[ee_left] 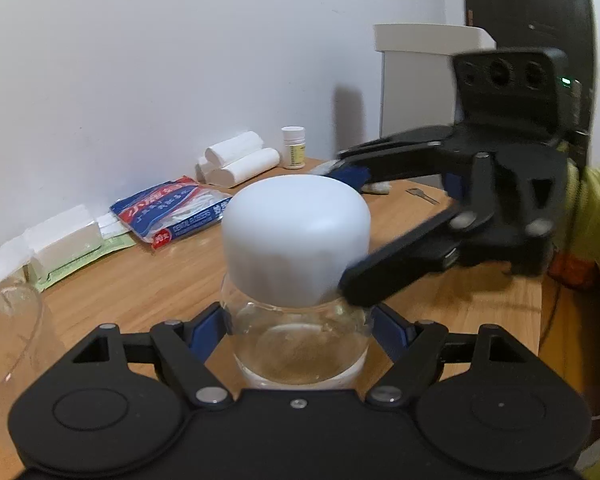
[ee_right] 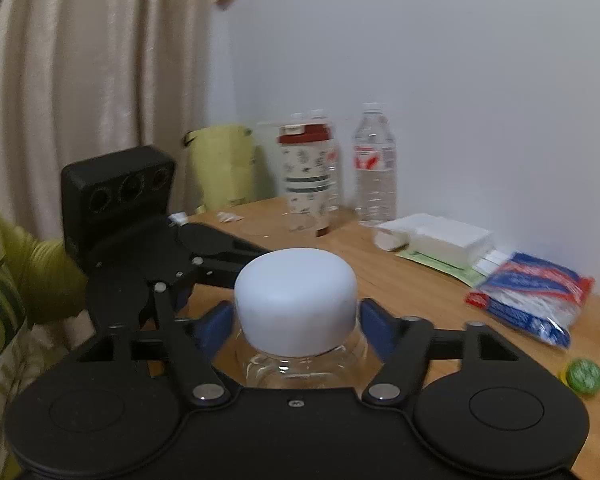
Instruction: Unscrew bottle cap and pour
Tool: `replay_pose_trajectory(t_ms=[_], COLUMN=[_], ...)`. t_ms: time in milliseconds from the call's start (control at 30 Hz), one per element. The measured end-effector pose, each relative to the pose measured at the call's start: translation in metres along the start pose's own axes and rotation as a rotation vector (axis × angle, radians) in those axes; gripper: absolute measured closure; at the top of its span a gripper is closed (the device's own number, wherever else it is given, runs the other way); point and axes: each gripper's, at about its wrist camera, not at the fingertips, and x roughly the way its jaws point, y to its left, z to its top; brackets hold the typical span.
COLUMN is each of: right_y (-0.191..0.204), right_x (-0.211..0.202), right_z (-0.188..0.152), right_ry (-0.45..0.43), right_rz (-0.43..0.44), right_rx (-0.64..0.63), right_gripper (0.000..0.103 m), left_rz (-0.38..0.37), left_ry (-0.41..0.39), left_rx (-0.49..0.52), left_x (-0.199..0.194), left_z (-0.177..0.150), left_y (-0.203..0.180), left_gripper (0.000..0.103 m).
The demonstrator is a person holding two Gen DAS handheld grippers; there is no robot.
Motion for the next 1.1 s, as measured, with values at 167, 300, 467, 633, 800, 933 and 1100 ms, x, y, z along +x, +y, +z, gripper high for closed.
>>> replay_pose_trajectory(t_ms=[167, 300, 467, 633, 800, 933, 1100], right_y=[0.023, 0.050, 0.068, 0.071, 0.071, 0.070, 0.046], right_x=[-0.012, -0.005, 0.005, 0.014, 0.020, 0.021, 0.014], right_z=[-0.010, -0.011, -0.007, -0.001, -0.001, 0.000, 0.001], right_ry=[-0.112, -0.138, -0.130, -0.086, -0.070, -0.039, -0.018], right_rz=[-0.236, -0.346, -0.364, -0.409, -0.436, -0.416, -0.258], right_rx=[0.200, 0.152, 0.103, 0.100, 0.095, 0.033, -0.025], right_gripper=[0.007, 0.007, 0.010, 0.031, 0.033, 0.034, 0.034], left_rz=[0.082, 0.134, 0.157, 0.172, 0.174, 0.148, 0.115], left_ry=[-0.007, -0.006, -0.003, -0.004, -0.007, -0.004, -0.010], left_rx=[-0.040, -0.064, -0.076, -0.073, -0.083, -0.067, -0.032], left_x=[0.000, 0.000, 0.000, 0.001, 0.000, 0.000, -0.002], left_z=[0.001, 0.001, 0.002, 0.002, 0.001, 0.001, -0.001], left_y=[-0.011, -0.020, -0.025, -0.029, -0.029, -0.025, -0.022], left_gripper=[0.023, 0.023, 0.023, 0.023, 0.023, 0.023, 0.023])
